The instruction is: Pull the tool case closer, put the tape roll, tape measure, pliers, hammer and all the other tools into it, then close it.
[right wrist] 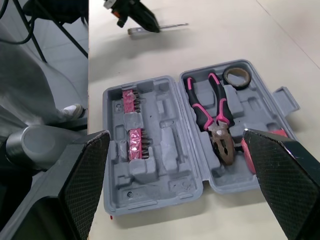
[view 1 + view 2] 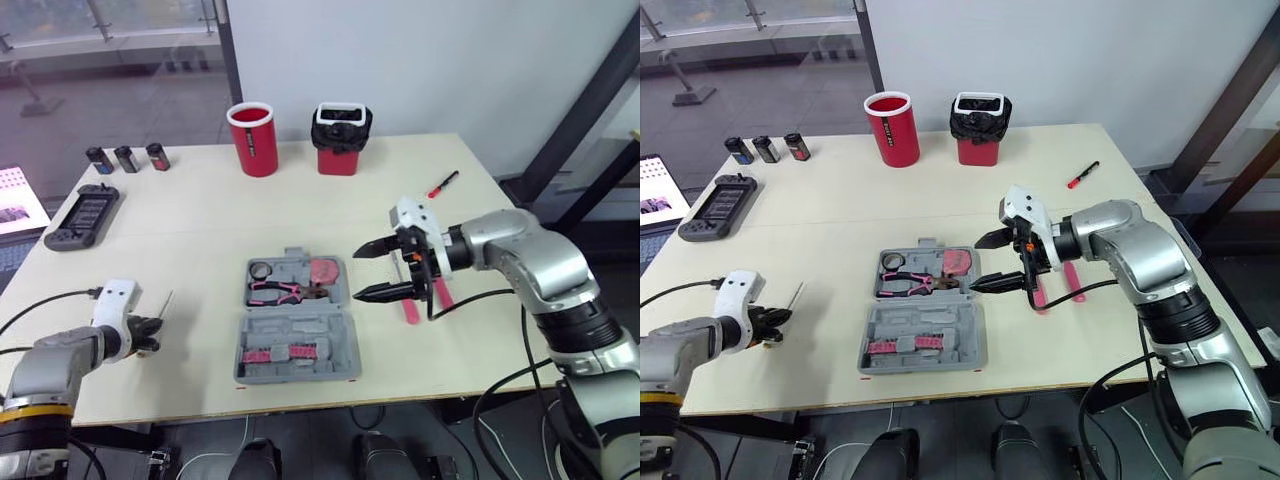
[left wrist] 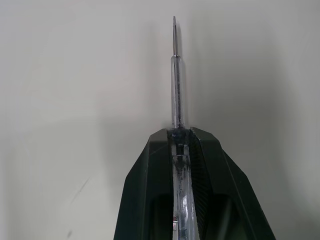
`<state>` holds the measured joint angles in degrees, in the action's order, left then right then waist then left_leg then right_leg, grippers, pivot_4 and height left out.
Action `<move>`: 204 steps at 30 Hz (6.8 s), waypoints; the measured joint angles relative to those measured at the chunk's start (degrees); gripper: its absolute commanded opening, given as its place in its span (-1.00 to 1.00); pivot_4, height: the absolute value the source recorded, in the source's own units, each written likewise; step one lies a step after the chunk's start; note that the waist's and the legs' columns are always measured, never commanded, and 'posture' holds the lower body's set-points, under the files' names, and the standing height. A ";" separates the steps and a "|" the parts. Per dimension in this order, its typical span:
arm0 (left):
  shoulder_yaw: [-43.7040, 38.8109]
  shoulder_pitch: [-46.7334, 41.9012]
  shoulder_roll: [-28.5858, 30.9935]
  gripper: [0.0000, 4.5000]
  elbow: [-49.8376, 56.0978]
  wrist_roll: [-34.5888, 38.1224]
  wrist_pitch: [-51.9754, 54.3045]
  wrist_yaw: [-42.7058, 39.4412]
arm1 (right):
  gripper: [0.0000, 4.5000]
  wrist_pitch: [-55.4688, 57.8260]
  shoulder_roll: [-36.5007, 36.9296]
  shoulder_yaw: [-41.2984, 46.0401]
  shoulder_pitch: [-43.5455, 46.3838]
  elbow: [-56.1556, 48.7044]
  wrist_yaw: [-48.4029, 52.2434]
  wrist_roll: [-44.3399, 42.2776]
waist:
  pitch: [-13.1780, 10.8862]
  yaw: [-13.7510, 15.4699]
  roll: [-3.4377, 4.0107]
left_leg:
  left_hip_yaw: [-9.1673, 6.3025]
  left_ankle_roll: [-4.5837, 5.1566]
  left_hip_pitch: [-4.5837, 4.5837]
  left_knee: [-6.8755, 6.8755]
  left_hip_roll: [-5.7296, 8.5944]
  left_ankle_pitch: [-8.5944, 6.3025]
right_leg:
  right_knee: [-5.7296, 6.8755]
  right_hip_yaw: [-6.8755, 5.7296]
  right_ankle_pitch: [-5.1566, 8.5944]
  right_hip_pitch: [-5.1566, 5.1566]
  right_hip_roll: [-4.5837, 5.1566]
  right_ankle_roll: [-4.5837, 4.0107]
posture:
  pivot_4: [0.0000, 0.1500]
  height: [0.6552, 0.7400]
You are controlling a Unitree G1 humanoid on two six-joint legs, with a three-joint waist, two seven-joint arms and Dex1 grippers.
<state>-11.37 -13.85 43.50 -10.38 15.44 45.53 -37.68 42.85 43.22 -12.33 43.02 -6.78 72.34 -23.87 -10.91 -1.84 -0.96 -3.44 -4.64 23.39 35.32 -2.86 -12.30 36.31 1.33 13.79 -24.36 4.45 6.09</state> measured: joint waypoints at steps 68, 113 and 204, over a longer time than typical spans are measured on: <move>57.71 -45.99 -14.58 0.06 -12.08 -28.80 -10.50 -43.65 | 1.00 13.66 7.31 9.04 -24.42 -27.72 -22.82 -11.84 | -0.19 1.11 -0.24 | -0.18 0.51 0.54 0.94 0.05 -0.29 | 0.16 0.11 0.15 0.03 -0.15 0.08 | 1.00 1.00; 27.93 -28.58 -16.57 -0.96 -34.57 -13.87 -47.51 -37.96 | 1.00 5.90 7.69 5.75 -20.65 -24.55 -16.21 -10.07 | -0.17 0.97 -0.18 | -0.18 0.51 -0.04 0.96 0.04 -0.29 | 0.46 0.15 0.20 0.46 -0.18 0.07 | 1.00 1.00; 6.31 4.56 -5.42 1.00 16.76 7.48 -27.65 -13.29 | -0.77 23.86 -23.98 28.75 -34.94 -9.34 -57.17 6.72 | 0.04 0.76 -0.10 | -0.06 0.50 -0.11 0.64 0.00 -0.31 | 0.00 0.11 0.17 0.52 -0.09 -0.03 | 1.00 1.00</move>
<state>-5.05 -9.28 38.08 6.37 22.93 17.88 -50.97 66.71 19.24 16.42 8.08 -16.11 15.17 -17.15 -10.86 -1.08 -1.05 -3.50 -4.14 23.28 35.96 -2.86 -12.61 36.31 1.44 13.96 -23.84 4.37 6.06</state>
